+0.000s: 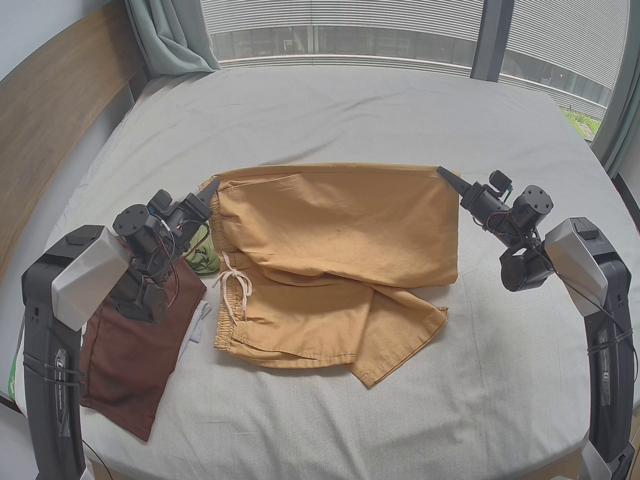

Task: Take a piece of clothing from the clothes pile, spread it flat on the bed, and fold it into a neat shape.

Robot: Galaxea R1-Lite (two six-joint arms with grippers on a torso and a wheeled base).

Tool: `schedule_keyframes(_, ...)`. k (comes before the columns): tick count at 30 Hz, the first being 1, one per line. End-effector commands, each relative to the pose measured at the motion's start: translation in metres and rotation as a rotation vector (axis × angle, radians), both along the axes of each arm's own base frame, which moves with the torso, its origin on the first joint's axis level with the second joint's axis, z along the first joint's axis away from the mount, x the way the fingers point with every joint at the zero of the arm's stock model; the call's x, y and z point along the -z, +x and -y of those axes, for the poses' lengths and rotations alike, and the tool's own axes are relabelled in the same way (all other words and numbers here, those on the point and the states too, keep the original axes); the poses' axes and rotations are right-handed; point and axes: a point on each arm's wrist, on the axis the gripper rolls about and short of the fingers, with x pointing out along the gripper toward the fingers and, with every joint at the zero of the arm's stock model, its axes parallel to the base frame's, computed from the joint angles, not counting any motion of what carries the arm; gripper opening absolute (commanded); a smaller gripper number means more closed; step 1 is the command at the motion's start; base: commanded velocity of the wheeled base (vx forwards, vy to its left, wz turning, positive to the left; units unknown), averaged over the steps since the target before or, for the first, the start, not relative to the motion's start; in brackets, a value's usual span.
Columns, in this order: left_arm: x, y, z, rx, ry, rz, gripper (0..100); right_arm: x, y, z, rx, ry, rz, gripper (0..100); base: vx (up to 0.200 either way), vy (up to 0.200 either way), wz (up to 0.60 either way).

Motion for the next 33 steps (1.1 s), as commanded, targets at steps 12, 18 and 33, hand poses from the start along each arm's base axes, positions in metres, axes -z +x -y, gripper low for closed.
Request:
schedule_keyframes(12,0.018,0.014,0.000,-0.001,-0.002,0.003,100,0.010,0.019,-0.004,-0.002,-0.006,0.008,0,0.000,0.000,0.00)
schedule_keyframes(18,0.019,0.016,0.003,0.017,-0.037,-0.006,100,0.017,0.027,-0.001,0.007,-0.005,0.008,100,0.000,0.000,0.00)
schedule_keyframes(33,0.021,-0.019,-0.004,0.024,-0.027,-0.153,100,0.014,-0.030,-0.007,-0.004,-0.033,-0.038,100,0.000,0.000,0.00)
